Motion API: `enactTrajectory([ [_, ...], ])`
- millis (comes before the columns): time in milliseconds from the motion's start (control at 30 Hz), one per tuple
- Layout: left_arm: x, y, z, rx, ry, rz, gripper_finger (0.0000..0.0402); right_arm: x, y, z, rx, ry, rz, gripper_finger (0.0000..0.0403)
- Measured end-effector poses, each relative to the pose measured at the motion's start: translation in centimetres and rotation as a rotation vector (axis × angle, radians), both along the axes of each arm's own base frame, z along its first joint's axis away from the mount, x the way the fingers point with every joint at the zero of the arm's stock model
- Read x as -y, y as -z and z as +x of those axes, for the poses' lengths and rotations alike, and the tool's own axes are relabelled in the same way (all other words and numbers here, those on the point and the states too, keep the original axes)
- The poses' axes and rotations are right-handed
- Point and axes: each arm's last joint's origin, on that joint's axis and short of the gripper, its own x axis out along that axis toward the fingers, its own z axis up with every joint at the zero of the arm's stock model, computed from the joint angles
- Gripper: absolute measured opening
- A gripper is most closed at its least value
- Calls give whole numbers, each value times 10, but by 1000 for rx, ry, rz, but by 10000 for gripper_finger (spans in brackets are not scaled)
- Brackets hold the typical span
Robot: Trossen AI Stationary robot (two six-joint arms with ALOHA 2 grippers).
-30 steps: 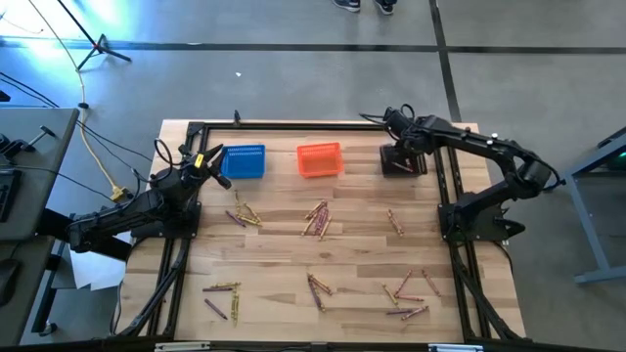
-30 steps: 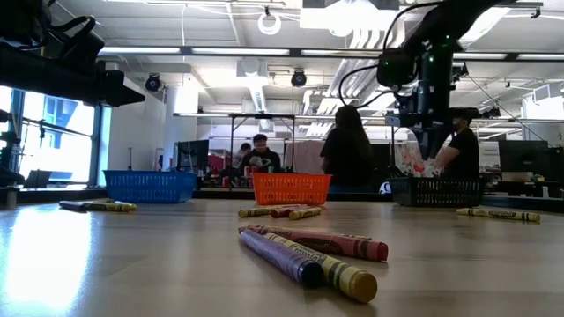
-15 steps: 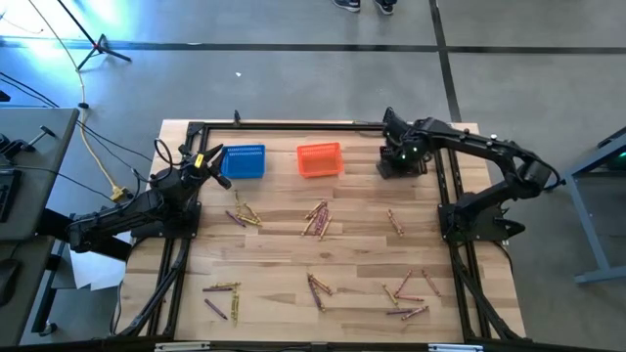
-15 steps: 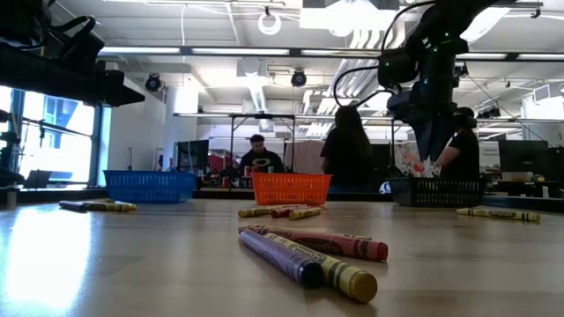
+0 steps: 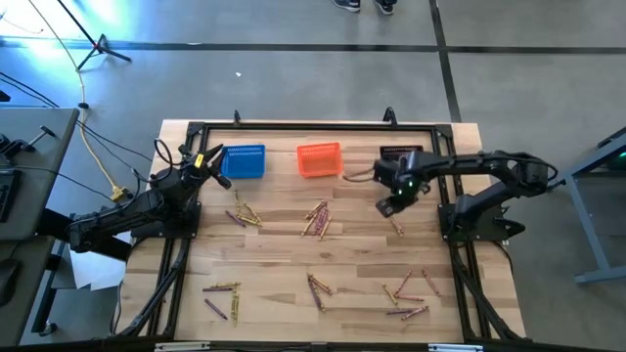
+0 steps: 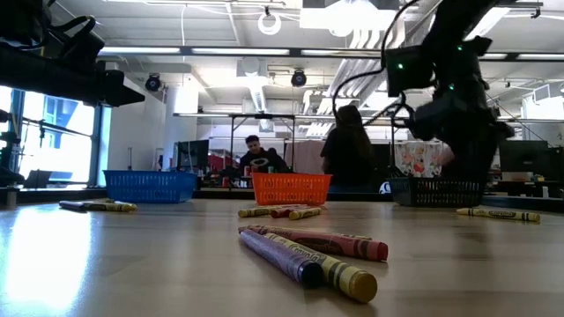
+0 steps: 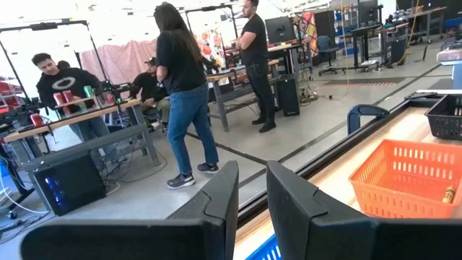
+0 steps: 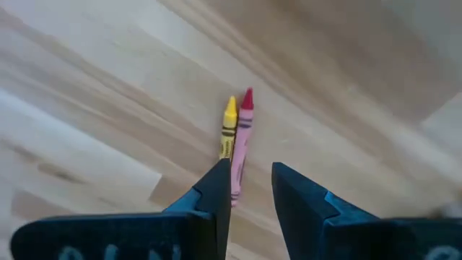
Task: Sort crayons
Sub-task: Put the red crayon into the black bin
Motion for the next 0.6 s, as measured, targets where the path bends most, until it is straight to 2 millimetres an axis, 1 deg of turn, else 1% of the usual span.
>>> enactTrajectory([
  [67, 0, 0, 0, 0, 0, 0, 60, -7, 10, -2, -14, 49, 9, 86],
  [133, 0, 0, 0, 1, 0, 0, 60, -12, 14, -3, -25, 80, 7, 86],
  [367, 0, 0, 0, 1, 0, 0, 60, -23, 16, -2, -38, 66, -68, 86],
  [600, 0, 0, 0, 0, 0, 0, 60, -22, 16, 0, -34, 101, -115, 86],
])
